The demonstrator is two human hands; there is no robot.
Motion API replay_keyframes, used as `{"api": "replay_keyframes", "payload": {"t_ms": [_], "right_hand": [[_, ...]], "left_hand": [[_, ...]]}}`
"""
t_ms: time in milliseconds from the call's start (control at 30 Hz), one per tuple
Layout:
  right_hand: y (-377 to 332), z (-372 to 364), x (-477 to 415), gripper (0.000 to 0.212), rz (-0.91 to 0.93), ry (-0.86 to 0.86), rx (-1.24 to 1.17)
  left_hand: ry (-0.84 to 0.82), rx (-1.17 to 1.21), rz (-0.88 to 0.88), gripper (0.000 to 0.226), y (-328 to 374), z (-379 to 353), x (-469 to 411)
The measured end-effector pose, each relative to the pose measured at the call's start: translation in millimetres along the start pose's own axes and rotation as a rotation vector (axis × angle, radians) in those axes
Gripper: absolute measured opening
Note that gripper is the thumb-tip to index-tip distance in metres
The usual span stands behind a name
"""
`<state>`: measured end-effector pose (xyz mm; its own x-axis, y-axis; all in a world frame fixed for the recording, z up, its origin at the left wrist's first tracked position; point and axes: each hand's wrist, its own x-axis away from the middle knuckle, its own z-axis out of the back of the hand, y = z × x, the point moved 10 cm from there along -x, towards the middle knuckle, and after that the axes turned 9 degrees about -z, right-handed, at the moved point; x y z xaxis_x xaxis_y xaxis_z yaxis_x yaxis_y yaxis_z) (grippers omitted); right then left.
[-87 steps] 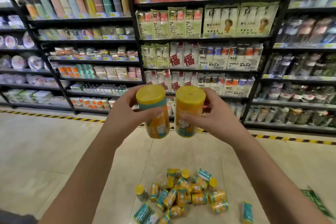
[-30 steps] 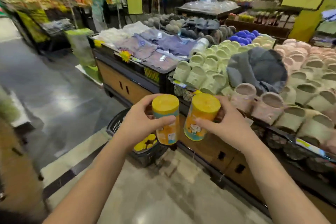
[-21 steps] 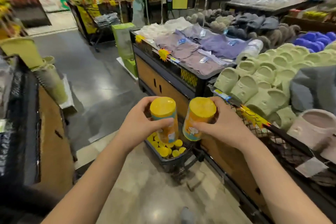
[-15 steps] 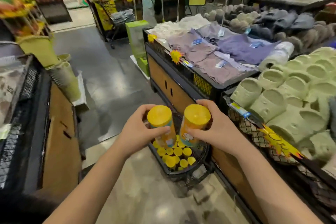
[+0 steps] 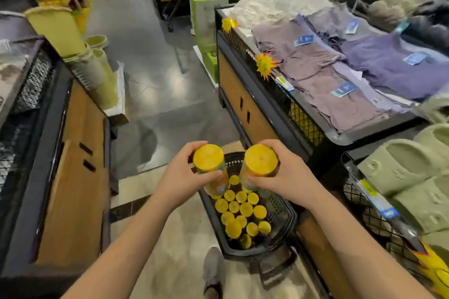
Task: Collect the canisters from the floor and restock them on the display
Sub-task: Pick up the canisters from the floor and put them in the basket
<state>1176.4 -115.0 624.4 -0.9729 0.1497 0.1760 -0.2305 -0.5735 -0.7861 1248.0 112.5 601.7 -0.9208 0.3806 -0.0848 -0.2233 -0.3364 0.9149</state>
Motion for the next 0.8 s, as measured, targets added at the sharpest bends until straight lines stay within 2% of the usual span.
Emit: {"api": "replay_keyframes", "payload": {"t_ms": [267, 400, 800], "right_hand": [[43, -34, -115, 0.075, -0.080, -0.031, 0.040], [82, -63, -167, 0.077, -0.109, -0.052, 0.086], [278, -204, -292, 0.074, -0.182, -0.157, 0.190]], "left_hand": [[-0.040, -0.062, 0.100, 0.066, -95, -9, -85], [-0.040, -0.111, 0.159, 0.070, -158, -23, -118], [0.077, -0.297, 0.279, 0.073, -380, -113, -153]]}}
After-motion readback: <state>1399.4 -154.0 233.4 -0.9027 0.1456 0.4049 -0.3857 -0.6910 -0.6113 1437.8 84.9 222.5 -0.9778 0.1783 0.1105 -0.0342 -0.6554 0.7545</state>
